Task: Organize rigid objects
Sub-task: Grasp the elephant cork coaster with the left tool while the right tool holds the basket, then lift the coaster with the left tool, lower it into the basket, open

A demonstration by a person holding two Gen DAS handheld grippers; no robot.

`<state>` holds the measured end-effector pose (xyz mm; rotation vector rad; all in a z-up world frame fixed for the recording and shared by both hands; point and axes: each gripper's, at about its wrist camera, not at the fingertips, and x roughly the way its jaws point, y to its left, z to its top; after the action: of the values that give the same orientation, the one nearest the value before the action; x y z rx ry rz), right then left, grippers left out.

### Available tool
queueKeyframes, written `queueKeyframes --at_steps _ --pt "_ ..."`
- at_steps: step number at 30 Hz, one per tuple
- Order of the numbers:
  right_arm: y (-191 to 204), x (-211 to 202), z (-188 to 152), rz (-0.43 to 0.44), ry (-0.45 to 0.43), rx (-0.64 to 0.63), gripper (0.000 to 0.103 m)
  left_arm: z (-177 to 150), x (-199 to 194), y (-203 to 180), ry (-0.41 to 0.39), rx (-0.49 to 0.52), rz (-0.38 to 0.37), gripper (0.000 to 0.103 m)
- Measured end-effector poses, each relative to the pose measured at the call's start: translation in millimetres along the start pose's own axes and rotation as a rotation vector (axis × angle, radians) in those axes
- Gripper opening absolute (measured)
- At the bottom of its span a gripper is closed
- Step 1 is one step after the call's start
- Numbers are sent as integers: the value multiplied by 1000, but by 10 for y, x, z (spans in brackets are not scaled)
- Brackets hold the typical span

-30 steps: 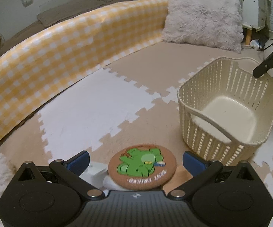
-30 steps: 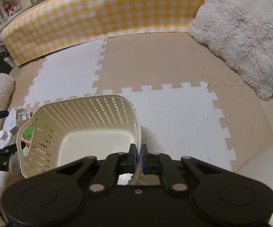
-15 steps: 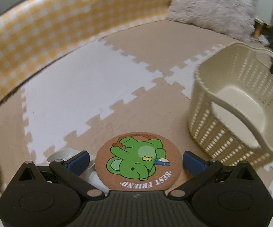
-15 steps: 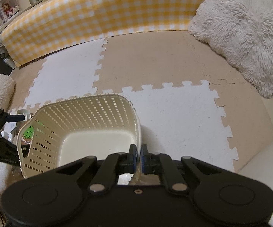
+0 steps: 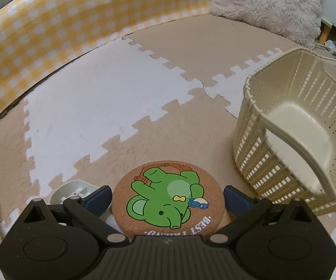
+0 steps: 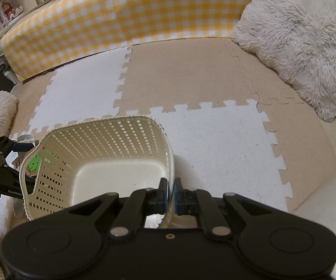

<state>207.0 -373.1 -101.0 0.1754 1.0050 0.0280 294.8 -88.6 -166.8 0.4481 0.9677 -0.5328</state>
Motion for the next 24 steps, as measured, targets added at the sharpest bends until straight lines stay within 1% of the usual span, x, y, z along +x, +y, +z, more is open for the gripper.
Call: queueKeyframes --at_steps 4,8,10,14,17,20,24 --pt "17 8 -3 -7 2 -7 6 16 -69 -12 20 -10 13 100" --pt "10 11 -10 -5 3 0 6 23 -200 47 12 -67 15 99" --pt "14 17 -13 -4 7 2 6 32 -295 87 -5 -106 13 99" --pt "25 33 -12 -9 17 -2 6 76 -524 118 -72 -157 26 99" --pt "27 33 -11 -9 17 -1 6 115 -728 105 -139 -182 11 99" --pt "24 33 -10 -9 17 -2 6 148 -939 18 -224 -181 -24 99" --pt "10 32 -11 -2 16 9 6 207 -1146 -208 -314 -136 -107 99"
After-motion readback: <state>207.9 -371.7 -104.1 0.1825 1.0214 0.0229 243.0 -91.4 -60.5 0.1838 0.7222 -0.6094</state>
